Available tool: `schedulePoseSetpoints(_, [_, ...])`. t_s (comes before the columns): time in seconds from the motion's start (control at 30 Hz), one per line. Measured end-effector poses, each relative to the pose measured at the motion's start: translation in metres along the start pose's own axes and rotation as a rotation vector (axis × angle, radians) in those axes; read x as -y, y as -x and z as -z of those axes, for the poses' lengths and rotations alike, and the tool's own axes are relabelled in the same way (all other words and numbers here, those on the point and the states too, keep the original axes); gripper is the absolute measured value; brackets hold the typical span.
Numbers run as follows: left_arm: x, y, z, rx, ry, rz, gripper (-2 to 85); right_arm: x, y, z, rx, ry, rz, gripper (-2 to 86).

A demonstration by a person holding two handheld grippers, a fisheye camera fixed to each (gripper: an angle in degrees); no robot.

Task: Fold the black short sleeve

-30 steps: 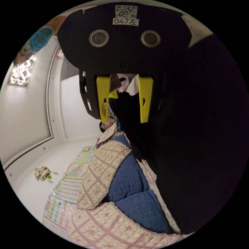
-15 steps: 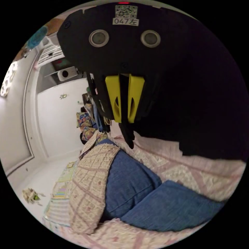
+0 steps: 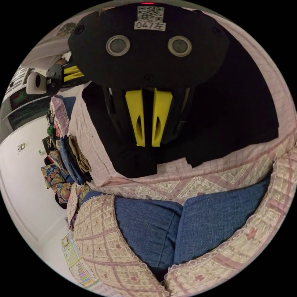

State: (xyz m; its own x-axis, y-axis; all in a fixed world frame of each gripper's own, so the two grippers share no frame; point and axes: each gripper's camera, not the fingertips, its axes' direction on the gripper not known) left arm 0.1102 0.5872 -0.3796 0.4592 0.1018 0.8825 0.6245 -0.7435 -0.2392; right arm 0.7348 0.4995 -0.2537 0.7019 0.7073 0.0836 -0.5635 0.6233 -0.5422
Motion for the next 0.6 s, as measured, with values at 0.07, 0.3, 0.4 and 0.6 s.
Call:
schedulePoseSetpoints(0.07, [0.000,-0.002,0.010,0.005,-0.036,-0.008,0.6,0.009,0.001,-0.011,-0.037,0.003,0.028,-0.6])
schedulePoseSetpoints(0.3, [-0.017,-0.006,0.035,0.047,-0.109,-0.020,-0.3,0.032,-0.011,-0.038,0.048,-0.033,0.083,4.1])
schedulePoseSetpoints(0.4, [-0.023,-0.006,0.024,0.094,-0.030,-0.010,0.3,0.034,-0.030,-0.034,0.088,-0.120,0.038,5.2])
schedulePoseSetpoints(0.6, [-0.038,-0.004,0.051,0.070,-0.069,-0.004,1.9,0.045,-0.134,-0.017,-0.058,-0.373,-0.252,1.8])
